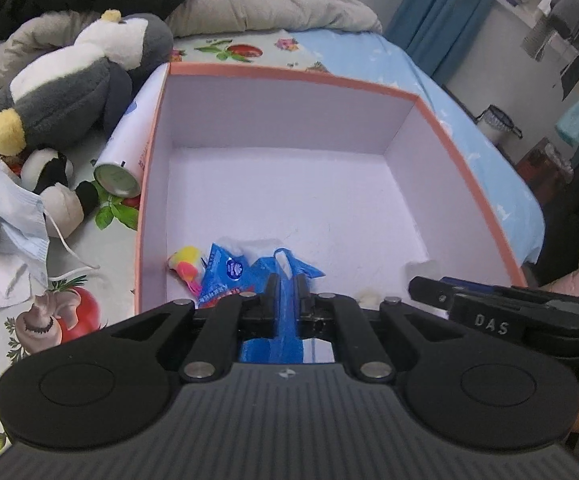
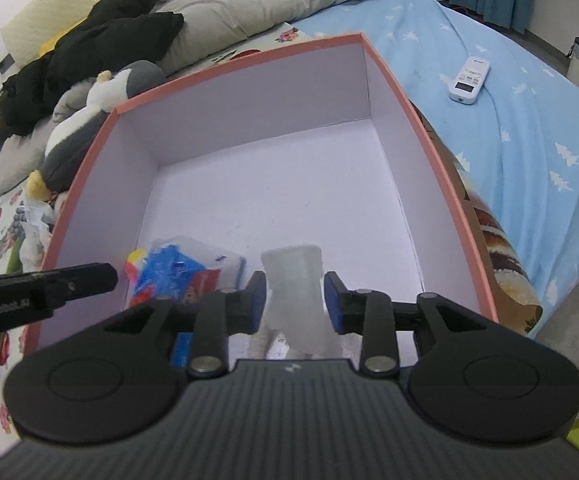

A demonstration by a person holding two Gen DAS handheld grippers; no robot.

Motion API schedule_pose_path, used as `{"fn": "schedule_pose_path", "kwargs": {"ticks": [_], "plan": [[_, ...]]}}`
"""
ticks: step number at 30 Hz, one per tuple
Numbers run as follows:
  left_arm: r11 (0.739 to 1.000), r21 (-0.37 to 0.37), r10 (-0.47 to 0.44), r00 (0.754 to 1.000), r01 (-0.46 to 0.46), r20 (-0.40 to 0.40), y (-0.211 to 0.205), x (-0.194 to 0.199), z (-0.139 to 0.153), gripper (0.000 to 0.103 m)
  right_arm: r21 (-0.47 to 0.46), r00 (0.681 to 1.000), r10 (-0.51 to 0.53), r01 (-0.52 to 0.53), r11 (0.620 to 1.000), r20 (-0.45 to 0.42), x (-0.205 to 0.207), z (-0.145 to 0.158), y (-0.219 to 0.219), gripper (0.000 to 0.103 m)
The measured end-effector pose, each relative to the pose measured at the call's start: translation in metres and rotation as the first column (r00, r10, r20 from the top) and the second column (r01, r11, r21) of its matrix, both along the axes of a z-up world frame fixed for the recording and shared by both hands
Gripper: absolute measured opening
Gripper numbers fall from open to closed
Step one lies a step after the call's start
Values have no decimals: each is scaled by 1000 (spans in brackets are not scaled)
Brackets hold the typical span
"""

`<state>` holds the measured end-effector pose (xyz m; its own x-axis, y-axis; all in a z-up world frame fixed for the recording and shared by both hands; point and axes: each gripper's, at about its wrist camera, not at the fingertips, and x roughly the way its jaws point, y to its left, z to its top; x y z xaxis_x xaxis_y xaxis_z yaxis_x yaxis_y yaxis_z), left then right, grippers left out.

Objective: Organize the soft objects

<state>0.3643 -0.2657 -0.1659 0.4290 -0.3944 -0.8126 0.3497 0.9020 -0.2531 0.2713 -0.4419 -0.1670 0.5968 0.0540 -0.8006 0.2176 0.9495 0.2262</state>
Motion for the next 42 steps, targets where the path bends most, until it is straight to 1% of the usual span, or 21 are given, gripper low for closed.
{"fn": "schedule_pose_path", "kwargs": {"ticks": [2,7,13,19,23,29,33,37,39,42], "plan": [[1000,0,2,1000,-2,28,3,-8,13,13,1,1000,1,-1,1000,3,-2,5,1,37],[1000,-9,17,995,-17,96,16,-32,48,13,-6,998,6,-6,1000,56,-14,30,7,37],[999,-36,46,985,-41,168,44,-68,92,13,-16,989,17,-15,1000,145,-36,70,27,37],[995,-67,93,965,-79,245,78,-107,134,13,-24,971,51,-47,999,234,-61,110,50,37],[990,-87,129,951,-108,280,102,-133,154,14,-34,955,81,-75,997,286,-77,132,67,37],[981,-113,186,930,-158,317,140,-173,175,13,-55,931,129,-117,992,341,-103,157,93,37],[973,-112,229,913,-203,339,169,-201,183,13,-57,913,171,-161,985,370,-119,168,112,38],[960,-121,278,903,-251,328,196,-228,185,13,-61,897,221,-214,975,382,-135,173,134,38],[954,-114,299,894,-277,335,206,-240,186,13,-63,891,244,-238,969,384,-142,172,144,38],[947,-111,320,888,-300,329,222,-259,183,13,-58,886,268,-266,962,379,-154,170,157,38]]}}
